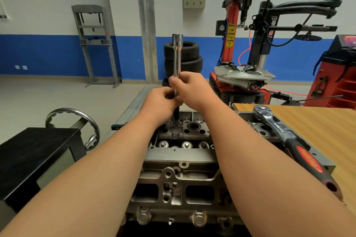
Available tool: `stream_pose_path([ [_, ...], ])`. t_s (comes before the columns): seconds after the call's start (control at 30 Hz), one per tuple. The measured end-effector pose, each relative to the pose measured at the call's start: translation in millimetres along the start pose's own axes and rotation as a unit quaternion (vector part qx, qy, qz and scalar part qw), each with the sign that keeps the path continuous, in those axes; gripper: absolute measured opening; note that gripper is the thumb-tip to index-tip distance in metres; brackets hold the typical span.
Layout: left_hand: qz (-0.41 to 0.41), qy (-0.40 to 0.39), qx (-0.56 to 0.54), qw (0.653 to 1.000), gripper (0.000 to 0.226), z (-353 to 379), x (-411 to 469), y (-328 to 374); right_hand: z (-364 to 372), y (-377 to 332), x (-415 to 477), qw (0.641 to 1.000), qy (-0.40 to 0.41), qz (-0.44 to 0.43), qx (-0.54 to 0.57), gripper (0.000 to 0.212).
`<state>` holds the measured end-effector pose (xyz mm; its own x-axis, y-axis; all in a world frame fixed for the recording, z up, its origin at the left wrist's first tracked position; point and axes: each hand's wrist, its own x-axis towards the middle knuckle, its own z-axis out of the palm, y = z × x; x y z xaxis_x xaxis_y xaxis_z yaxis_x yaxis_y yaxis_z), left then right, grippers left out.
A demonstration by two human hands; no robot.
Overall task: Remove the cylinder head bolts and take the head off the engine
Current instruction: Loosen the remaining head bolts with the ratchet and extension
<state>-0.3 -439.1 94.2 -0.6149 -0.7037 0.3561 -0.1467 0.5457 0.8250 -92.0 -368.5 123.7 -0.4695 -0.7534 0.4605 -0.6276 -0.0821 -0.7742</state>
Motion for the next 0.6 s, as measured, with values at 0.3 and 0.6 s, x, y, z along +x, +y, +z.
stream_pose_path([
  [0.3,-0.02,0.0,-0.029,0.999,0.017,0.2,0.8,-3.6,-0.8,3.8,5.2,0.996,0.068,-0.014,-0.065,0.03],
  [0.6,-0.008,0.015,0.014,1.0,0.019,1.3,1.0,-0.3,2.6,3.2,5.9,0.997,0.053,-0.001,-0.06,0.031],
])
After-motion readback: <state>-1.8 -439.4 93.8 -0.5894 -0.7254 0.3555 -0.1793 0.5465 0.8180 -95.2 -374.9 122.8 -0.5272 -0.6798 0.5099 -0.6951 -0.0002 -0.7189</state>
